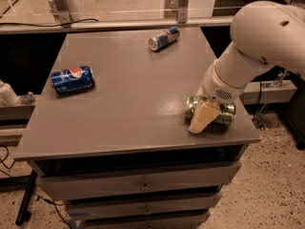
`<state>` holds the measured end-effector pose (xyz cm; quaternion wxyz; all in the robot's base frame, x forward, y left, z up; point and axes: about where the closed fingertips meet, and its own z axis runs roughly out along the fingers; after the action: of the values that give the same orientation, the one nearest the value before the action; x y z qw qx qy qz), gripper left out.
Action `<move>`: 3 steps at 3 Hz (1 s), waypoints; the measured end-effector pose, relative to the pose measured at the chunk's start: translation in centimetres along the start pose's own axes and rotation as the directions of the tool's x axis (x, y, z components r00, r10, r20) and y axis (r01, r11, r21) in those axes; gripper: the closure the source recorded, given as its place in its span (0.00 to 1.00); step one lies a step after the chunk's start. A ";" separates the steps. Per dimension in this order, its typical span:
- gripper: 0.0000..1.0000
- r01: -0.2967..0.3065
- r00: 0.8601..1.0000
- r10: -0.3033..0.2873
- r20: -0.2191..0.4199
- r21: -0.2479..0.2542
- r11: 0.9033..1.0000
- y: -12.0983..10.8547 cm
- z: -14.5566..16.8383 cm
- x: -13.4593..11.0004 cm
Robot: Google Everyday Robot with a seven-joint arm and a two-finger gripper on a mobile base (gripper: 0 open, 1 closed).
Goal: Place green can upright
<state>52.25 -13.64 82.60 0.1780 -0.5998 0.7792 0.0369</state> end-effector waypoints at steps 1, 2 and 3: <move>0.64 -0.023 0.999 0.023 -0.050 -0.002 1.000 -1.4 -0.1 -0.1; 0.87 -0.077 0.997 0.076 -0.032 -0.028 0.997 -3.1 -1.5 -0.1; 1.00 -0.144 0.985 0.149 0.086 -0.064 0.988 -4.6 -4.4 -0.6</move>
Offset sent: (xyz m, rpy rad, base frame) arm 0.0465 -0.0136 0.0528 0.0974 0.0956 -0.1222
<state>55.76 -15.54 87.68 0.1924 -0.5435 0.8110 0.0996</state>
